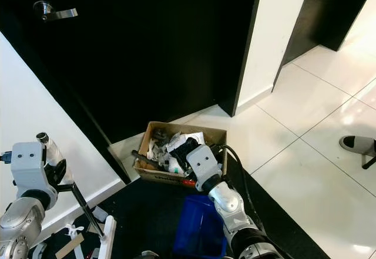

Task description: Sweep floor

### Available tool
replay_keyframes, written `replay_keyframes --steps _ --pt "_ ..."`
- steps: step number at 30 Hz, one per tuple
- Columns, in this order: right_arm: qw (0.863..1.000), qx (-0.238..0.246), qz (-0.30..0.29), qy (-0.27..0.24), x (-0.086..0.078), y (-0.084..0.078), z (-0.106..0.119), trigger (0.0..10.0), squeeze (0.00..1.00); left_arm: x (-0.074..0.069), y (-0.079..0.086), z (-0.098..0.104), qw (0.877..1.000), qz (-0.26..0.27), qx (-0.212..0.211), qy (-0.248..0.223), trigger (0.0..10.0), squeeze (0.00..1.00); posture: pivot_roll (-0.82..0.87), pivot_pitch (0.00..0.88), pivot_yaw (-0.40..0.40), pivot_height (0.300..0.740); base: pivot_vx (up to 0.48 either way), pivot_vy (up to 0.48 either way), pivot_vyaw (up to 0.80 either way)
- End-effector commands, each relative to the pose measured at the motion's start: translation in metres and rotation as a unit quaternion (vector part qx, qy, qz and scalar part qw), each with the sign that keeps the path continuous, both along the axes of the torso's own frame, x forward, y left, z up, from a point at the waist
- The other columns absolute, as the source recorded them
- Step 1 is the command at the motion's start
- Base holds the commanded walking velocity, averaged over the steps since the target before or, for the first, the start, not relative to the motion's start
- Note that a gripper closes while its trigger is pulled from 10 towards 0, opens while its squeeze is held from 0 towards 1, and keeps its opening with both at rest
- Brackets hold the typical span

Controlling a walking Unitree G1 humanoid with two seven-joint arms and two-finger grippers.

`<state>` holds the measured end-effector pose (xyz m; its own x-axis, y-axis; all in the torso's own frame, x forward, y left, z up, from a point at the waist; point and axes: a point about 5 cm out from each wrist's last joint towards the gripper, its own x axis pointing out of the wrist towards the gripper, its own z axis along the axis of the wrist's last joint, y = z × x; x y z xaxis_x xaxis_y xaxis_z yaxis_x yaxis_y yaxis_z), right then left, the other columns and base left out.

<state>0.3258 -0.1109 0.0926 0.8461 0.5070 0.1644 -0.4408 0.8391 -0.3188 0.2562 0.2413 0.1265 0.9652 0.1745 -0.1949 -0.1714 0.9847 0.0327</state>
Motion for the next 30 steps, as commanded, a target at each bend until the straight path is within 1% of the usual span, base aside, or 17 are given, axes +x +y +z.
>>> replay_keyframes --steps 1,2,3,4,5,8,11,12,15,16,17,20,21,25,29,30 --pt "1.000 -0.012 0.008 0.002 -0.002 0.003 -0.003 10.0 0.51 -0.002 0.009 0.005 1.000 0.012 0.022 -0.004 10.0 0.00 0.17 0.247 0.131 0.740 0.000 0.000 0.00" --pt "1.000 -0.012 0.008 0.002 -0.002 0.003 -0.003 10.0 0.51 -0.002 0.009 0.005 1.000 0.012 0.022 -0.004 10.0 0.00 0.17 0.247 0.131 0.740 0.000 0.000 0.00" --pt "1.000 -0.019 0.000 -0.002 -0.002 0.001 -0.003 10.0 0.00 -0.001 0.009 0.004 1.000 0.012 0.021 -0.004 10.0 0.00 0.16 0.244 0.128 0.740 0.000 0.000 0.00" --pt "1.000 -0.019 0.000 -0.002 -0.002 0.001 -0.003 10.0 0.00 -0.001 0.009 0.004 1.000 0.012 0.021 -0.004 10.0 0.00 0.16 0.244 0.128 0.740 0.000 0.000 0.00" --pt "0.999 -0.029 -0.028 -0.003 0.000 -0.005 -0.003 10.0 0.00 -0.001 0.008 0.004 1.000 0.012 0.019 -0.005 10.0 0.00 0.16 0.242 0.127 0.740 0.000 0.000 0.00" --pt "0.997 -0.036 -0.062 0.002 0.001 -0.013 -0.006 10.0 0.00 0.000 0.007 0.003 1.000 0.012 0.017 -0.006 10.0 0.00 0.14 0.239 0.122 0.740 0.000 0.000 0.00" --pt "0.997 -0.034 -0.072 0.003 0.001 -0.014 -0.007 10.0 0.00 0.001 0.006 0.003 1.000 0.012 0.017 -0.006 10.0 0.00 0.14 0.239 0.122 0.740 0.000 0.000 0.00" --pt "0.995 -0.041 -0.090 0.002 0.002 -0.016 -0.007 10.0 0.00 0.001 0.006 0.002 1.000 0.011 0.015 -0.006 10.0 0.00 0.13 0.239 0.122 0.740 0.000 0.000 0.00" --pt "0.990 -0.028 -0.141 0.007 0.004 -0.021 -0.007 10.0 0.00 0.003 0.004 0.001 1.000 0.010 0.012 -0.006 10.0 0.00 0.12 0.239 0.122 0.740 0.000 0.000 0.00" --pt "0.990 -0.028 -0.141 0.007 0.004 -0.021 -0.007 10.0 0.00 0.003 0.004 0.001 1.000 0.010 0.012 -0.006 10.0 0.00 0.12 0.239 0.122 0.740 0.000 0.000 0.00" --pt "0.987 -0.035 -0.158 0.007 0.006 -0.024 -0.007 10.0 0.00 0.003 0.003 0.001 1.000 0.009 0.011 -0.006 10.0 0.00 0.12 0.239 0.122 0.740 0.000 0.000 0.00" --pt "0.978 -0.032 -0.206 0.018 0.009 -0.032 -0.008 10.0 0.00 0.004 0.002 0.001 1.000 0.007 0.009 -0.006 10.0 0.00 0.12 0.238 0.123 0.740 0.000 0.000 0.00" --pt "0.978 -0.032 -0.206 0.018 0.009 -0.032 -0.008 10.0 0.00 0.004 0.002 0.001 1.000 0.007 0.009 -0.006 10.0 0.00 0.12 0.238 0.123 0.740 0.000 0.000 0.00" --pt "0.963 -0.017 -0.266 0.037 0.011 -0.041 -0.011 10.0 0.00 0.005 0.001 0.000 1.000 0.006 0.007 -0.007 10.0 0.00 0.11 0.236 0.122 0.740 0.000 0.000 0.00" --pt "0.960 -0.012 -0.276 0.044 0.012 -0.041 -0.012 10.0 0.00 0.005 0.001 0.000 1.000 0.006 0.006 -0.007 10.0 0.00 0.11 0.235 0.121 0.740 0.000 0.000 0.00" --pt "0.957 -0.015 -0.287 0.044 0.012 -0.042 -0.012 10.0 0.00 0.006 0.000 -0.001 1.000 0.006 0.006 -0.007 10.0 0.00 0.11 0.236 0.122 0.740 0.000 0.000 0.00"
